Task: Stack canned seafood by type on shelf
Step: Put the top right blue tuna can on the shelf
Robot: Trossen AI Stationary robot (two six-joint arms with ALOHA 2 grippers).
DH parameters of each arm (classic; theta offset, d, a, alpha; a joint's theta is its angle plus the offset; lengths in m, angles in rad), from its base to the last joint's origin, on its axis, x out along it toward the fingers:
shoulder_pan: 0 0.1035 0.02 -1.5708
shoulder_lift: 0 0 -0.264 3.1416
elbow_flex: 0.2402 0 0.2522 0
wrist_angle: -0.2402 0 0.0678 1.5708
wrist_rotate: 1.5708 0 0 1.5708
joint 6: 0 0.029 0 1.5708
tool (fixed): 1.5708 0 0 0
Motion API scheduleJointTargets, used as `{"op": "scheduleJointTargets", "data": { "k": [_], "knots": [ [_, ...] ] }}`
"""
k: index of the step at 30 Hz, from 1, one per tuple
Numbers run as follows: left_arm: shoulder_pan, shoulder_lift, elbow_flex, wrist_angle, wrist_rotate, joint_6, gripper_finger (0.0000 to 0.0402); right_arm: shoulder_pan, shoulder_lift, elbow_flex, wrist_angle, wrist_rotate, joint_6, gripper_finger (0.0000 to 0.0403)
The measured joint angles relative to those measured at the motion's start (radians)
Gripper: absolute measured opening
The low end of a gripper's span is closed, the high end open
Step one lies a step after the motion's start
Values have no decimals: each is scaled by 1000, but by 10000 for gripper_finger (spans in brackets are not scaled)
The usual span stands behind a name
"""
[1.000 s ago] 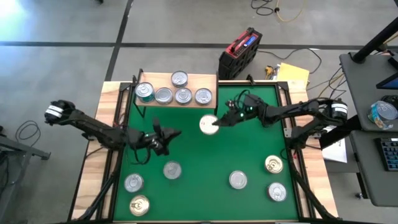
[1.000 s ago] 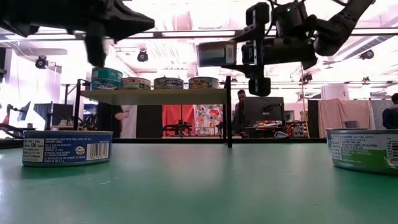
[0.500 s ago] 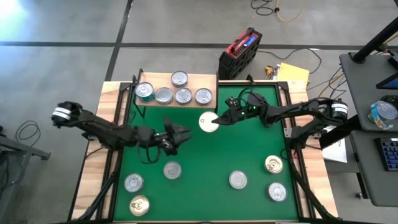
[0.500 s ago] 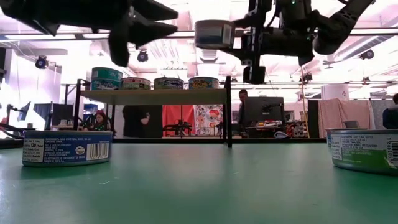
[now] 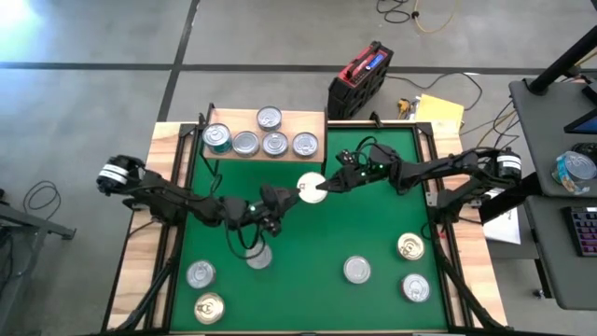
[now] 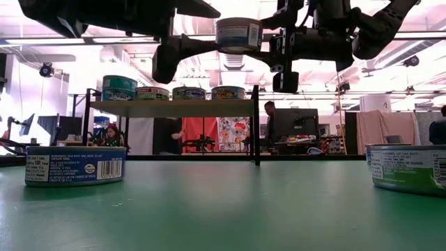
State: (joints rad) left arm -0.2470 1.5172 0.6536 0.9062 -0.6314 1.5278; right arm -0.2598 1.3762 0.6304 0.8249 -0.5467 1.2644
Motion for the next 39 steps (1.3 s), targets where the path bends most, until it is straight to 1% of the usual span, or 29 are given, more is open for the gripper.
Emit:
{"op": "scheduleJointTargets", "data": {
  "k": [4, 7, 12, 16, 20, 23, 26, 34, 36, 39],
  "knots": [
    [1, 34, 5, 41, -16, 96, 259, 0, 0, 0, 1, 1, 0, 187],
    [4, 54, -4, 101, -31, 169, 258, 0, 0, -1, 0, 22, 1, 187],
    [12, 84, -13, 173, -31, 329, 243, 1, -2, -1, 4, 35, 5, 187],
    [17, 110, -14, 194, -32, 401, 234, 4, -1, -1, 3, 43, 28, 187],
    [19, 137, -14, 303, -34, 414, 233, 11, 0, 0, 8, 37, 35, 187],
    [19, 149, -14, 349, -39, 474, 233, 15, -1, 1, 15, 42, 44, 187],
    [19, 150, -14, 347, -39, 507, 233, 25, -1, 1, 11, 51, 45, 187],
    [19, 150, -12, 326, -39, 499, 230, 34, -1, 1, 3, 76, 45, 187],
    [18, 150, -12, 326, -40, 496, 223, 34, -1, 1, 3, 80, 45, 187],
    [18, 150, -13, 327, -42, 485, 201, 34, -1, 1, 2, 87, 33, 187]
  ]
}}
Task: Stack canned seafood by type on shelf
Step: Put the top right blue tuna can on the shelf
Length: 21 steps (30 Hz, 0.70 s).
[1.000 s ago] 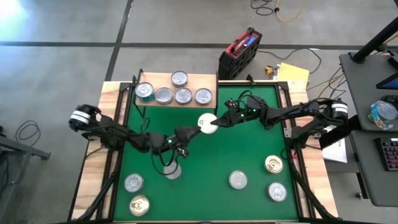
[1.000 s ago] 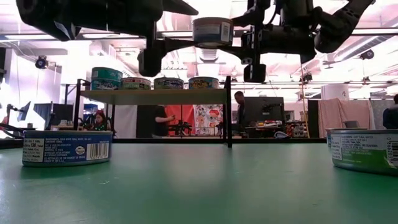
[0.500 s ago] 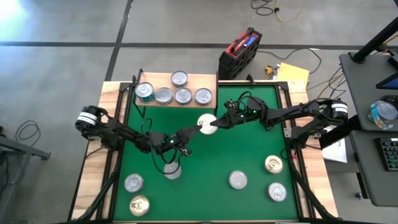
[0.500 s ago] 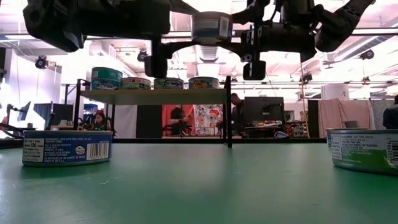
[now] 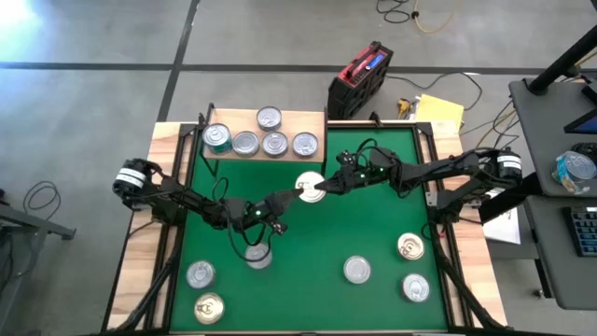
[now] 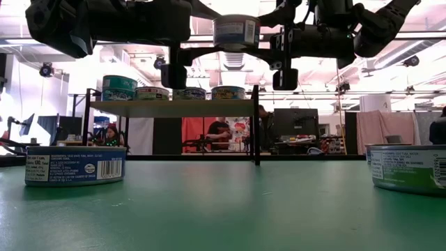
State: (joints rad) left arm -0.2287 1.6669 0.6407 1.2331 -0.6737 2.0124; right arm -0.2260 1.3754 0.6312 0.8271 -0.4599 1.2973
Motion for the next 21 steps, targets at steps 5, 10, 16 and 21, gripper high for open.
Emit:
{"op": "scheduleJointTargets", "data": {
  "k": [5, 10, 16, 21],
  "knots": [
    [0, 0, 3, -3, -8, -42, 187, 0, 0, 0, -4, 12, -7, 187],
    [-1, 0, 0, -3, -4, -47, 187, 0, 0, 0, -13, 29, -8, 232],
    [-11, -1, 0, 0, -46, -70, 187, -1, 0, 0, -12, 42, -23, 262],
    [-27, -1, 0, -5, -86, -122, 187, -1, 0, 0, -8, 41, -34, 253]
  ]
}}
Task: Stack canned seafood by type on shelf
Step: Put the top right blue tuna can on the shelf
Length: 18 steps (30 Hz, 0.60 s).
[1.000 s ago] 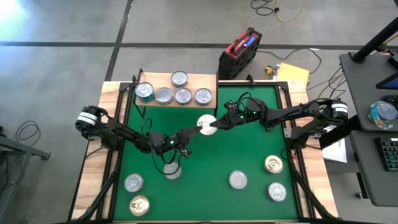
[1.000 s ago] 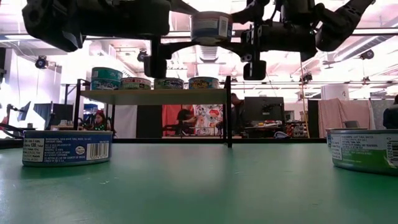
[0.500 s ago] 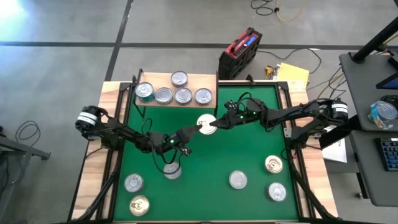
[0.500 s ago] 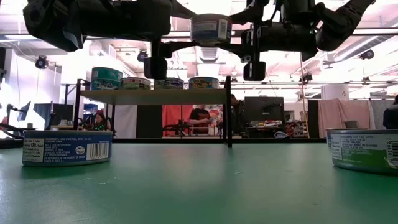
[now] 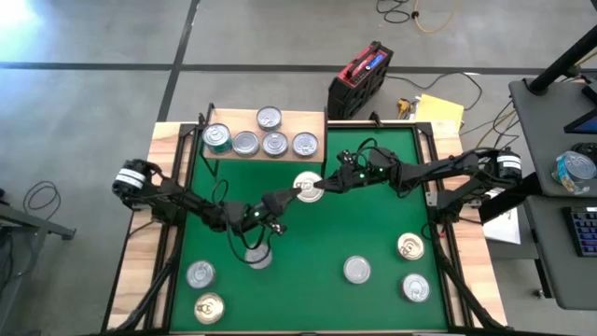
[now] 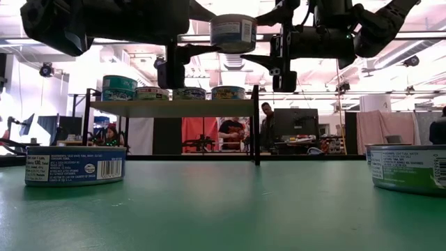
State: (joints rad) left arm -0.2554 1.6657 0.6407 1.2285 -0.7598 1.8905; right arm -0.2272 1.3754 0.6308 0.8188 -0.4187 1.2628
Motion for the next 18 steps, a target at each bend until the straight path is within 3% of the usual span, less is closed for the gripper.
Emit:
{"op": "scheduleJointTargets", "data": {
  "k": [6, 18],
  "knots": [
    [-27, 0, -4, 0, -71, -106, 187, 0, -5, 0, 0, -14, -18, 254],
    [-67, -77, -60, -5, -98, -442, 187, 0, -18, -1, 0, -62, -145, 278]
  ]
}}
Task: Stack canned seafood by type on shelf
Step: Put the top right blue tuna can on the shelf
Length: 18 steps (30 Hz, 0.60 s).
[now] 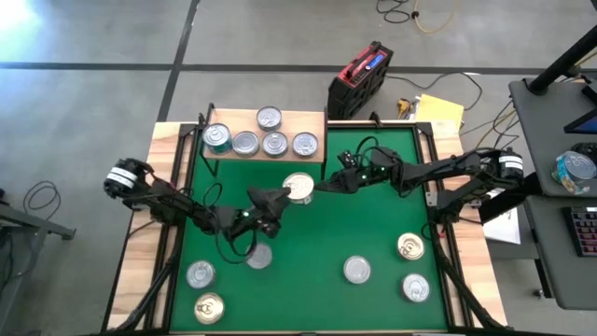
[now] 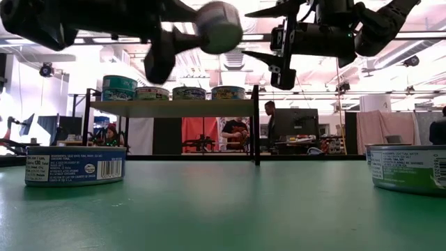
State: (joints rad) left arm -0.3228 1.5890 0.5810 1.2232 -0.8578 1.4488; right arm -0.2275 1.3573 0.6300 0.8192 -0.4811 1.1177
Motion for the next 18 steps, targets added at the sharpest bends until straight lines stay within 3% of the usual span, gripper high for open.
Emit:
{"op": "scheduleJointTargets", "data": {
  "k": [6, 13, 18],
  "knots": [
    [-27, -102, -69, -28, 20, -170, 187, 12, -77, -1, -10, -5, -248, 263],
    [-35, -244, -151, -94, 252, -386, 187, 46, -177, -1, -159, -8, -600, 244],
    [-33, -320, -173, -175, 320, -537, 187, 111, -223, -1, -247, 66, -848, 232]
  ]
}}
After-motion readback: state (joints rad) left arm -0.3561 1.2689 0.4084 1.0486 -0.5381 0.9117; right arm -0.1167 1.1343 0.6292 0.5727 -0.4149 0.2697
